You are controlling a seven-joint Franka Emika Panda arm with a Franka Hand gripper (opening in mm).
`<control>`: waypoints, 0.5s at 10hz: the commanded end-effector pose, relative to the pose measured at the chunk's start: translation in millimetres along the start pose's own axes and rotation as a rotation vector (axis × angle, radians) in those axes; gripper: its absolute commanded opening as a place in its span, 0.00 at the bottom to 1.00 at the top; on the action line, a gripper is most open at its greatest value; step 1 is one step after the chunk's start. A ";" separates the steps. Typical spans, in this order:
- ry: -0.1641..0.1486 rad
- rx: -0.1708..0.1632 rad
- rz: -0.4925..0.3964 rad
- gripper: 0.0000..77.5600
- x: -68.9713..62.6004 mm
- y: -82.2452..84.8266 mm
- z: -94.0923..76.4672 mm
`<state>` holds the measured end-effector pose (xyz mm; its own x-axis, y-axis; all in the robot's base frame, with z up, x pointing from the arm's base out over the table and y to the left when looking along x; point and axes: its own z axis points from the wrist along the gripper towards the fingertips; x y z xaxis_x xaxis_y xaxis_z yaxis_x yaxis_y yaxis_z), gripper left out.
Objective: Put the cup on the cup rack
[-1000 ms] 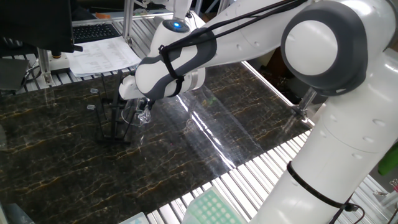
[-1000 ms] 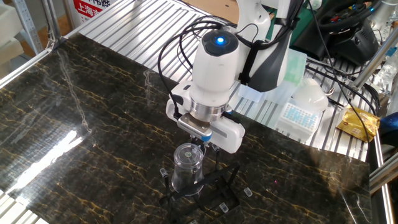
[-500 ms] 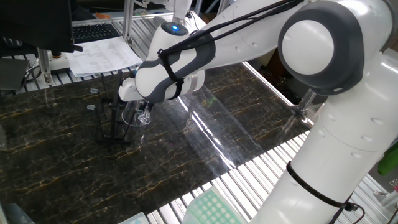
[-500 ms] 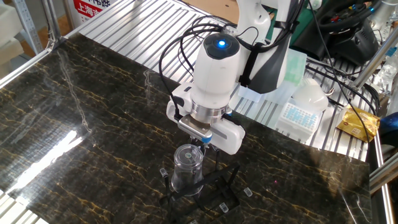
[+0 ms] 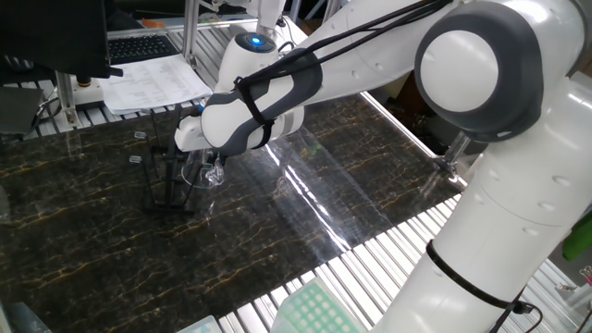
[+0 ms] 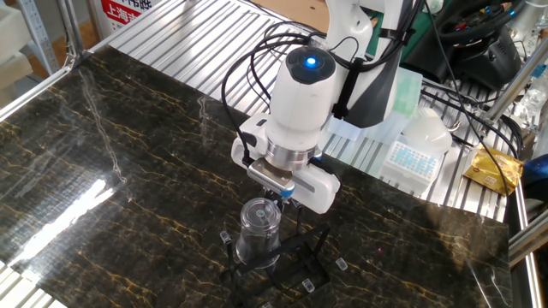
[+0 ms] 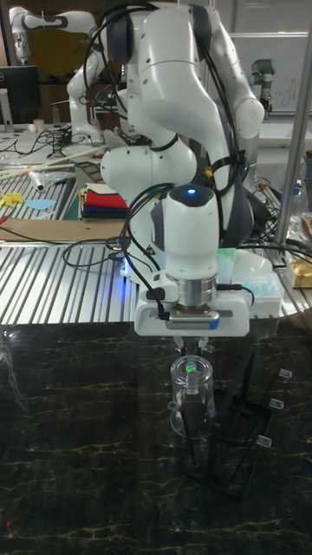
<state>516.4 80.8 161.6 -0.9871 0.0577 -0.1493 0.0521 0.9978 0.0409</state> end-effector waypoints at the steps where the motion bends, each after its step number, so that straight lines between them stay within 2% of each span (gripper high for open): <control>1: -0.008 0.012 0.002 0.01 -1.3 0.3 -1.4; 5: -0.009 0.021 0.004 0.01 -1.4 0.3 -1.4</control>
<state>516.2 80.8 161.4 -0.9862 0.0619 -0.1534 0.0593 0.9980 0.0214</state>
